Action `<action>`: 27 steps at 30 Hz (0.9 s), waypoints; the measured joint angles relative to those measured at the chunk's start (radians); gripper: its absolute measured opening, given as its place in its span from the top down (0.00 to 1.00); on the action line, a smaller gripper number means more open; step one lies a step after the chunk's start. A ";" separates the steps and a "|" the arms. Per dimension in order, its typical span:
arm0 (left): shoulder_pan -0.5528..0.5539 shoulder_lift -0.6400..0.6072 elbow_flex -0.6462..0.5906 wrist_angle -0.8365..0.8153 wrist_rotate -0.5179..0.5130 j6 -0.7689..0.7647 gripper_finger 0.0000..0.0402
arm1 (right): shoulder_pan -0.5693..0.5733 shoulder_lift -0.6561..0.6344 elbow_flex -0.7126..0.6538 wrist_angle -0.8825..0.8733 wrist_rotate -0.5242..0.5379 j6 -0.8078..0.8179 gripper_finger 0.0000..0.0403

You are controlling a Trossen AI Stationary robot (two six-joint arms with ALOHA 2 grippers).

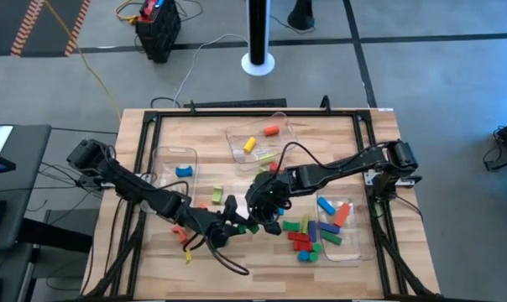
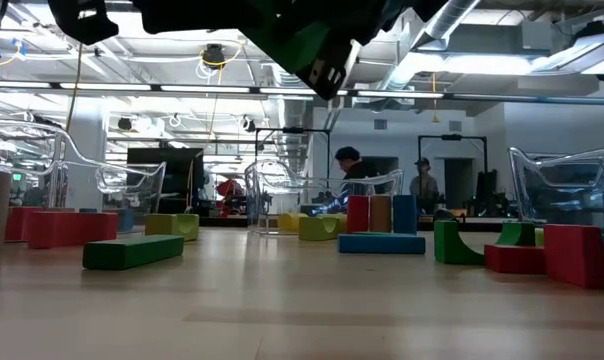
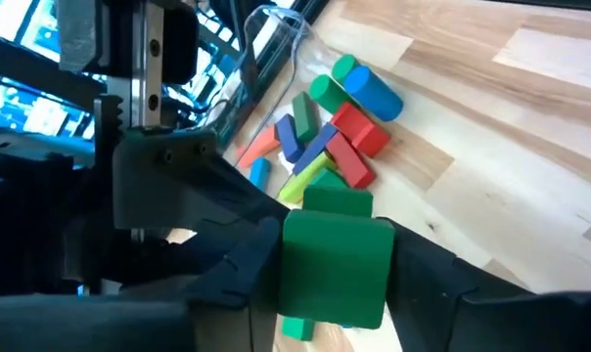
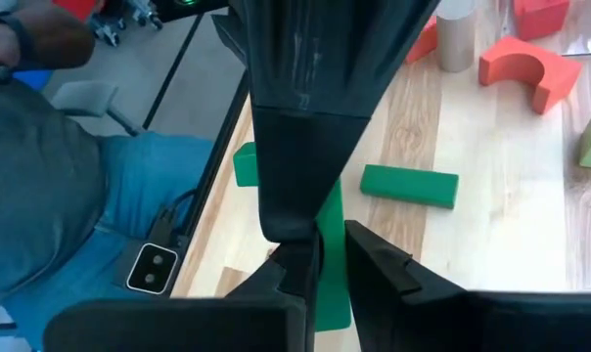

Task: Sort blocks by size
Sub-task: Put the green arch block into the left transparent bin

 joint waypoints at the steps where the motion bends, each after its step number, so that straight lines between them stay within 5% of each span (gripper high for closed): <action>1: -0.002 0.000 0.000 0.000 0.000 0.001 0.66 | 0.000 0.000 0.000 0.001 0.000 0.000 0.83; 17: -0.029 -0.030 -0.002 -0.016 -0.033 -0.013 0.66 | 0.000 -0.002 0.002 -0.009 -0.001 -0.010 0.80; 27: -0.050 -0.133 0.000 -0.169 -0.075 -0.109 0.67 | 0.015 -0.071 0.003 -0.040 0.029 -0.070 0.74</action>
